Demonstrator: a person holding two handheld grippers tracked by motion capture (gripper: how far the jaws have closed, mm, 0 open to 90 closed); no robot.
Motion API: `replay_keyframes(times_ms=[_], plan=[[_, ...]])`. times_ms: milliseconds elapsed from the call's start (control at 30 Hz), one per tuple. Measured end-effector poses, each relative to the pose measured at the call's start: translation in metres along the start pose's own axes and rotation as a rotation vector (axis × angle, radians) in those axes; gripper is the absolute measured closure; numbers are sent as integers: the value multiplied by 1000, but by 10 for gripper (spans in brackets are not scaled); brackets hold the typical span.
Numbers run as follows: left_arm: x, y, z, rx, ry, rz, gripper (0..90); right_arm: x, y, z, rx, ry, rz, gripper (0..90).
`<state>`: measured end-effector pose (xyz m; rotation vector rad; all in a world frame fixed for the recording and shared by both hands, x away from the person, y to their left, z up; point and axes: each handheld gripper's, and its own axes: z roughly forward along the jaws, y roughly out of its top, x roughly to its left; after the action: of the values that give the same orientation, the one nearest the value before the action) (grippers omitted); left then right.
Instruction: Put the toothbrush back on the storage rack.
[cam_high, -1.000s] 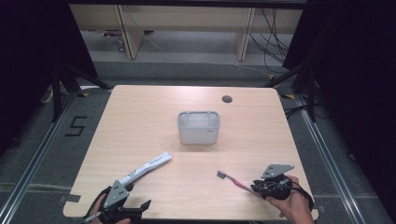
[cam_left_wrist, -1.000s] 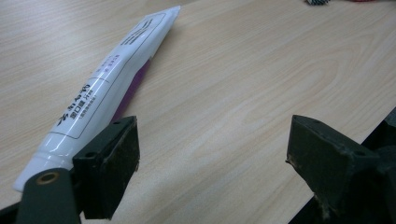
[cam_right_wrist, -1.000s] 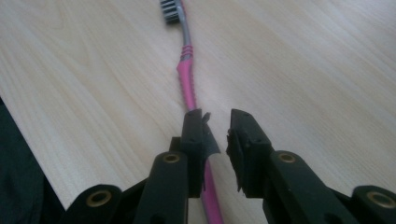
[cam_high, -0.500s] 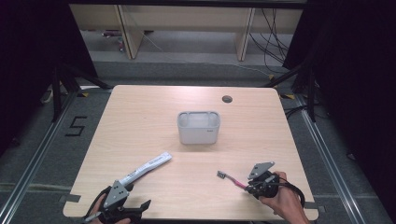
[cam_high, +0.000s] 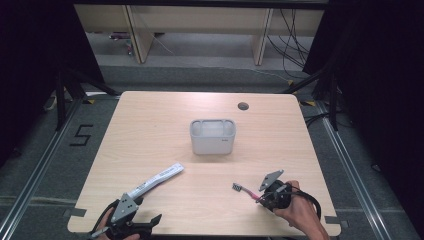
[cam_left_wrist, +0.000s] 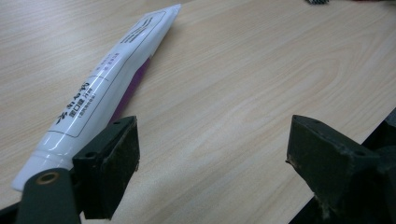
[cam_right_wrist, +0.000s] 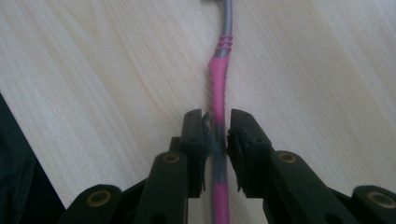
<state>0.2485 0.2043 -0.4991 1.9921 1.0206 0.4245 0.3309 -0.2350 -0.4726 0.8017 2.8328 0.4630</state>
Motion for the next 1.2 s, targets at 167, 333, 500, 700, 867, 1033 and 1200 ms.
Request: replay_keyframes(times_ms=[167,333,500,700,867,1033,1200], plan=[[0,0,0,-5,1,-6,167,-2,4,4,29,2,0,771],[0,0,0,-3,1,-4,167,-1,9,5,59,12,-5,784],[0,0,0,-5,0,-9,167,-2,12,8,93,19,-1,804],[0,0,1,-8,0,-12,166,-2,16,8,132,23,-3,826],[0,0,1,-6,-1,-10,166,-2,22,10,179,34,-31,828],[0,0,1,-8,0,-12,166,-2,27,11,223,37,-46,831],[0,0,0,-7,0,-11,167,-1,31,12,257,36,-50,842]])
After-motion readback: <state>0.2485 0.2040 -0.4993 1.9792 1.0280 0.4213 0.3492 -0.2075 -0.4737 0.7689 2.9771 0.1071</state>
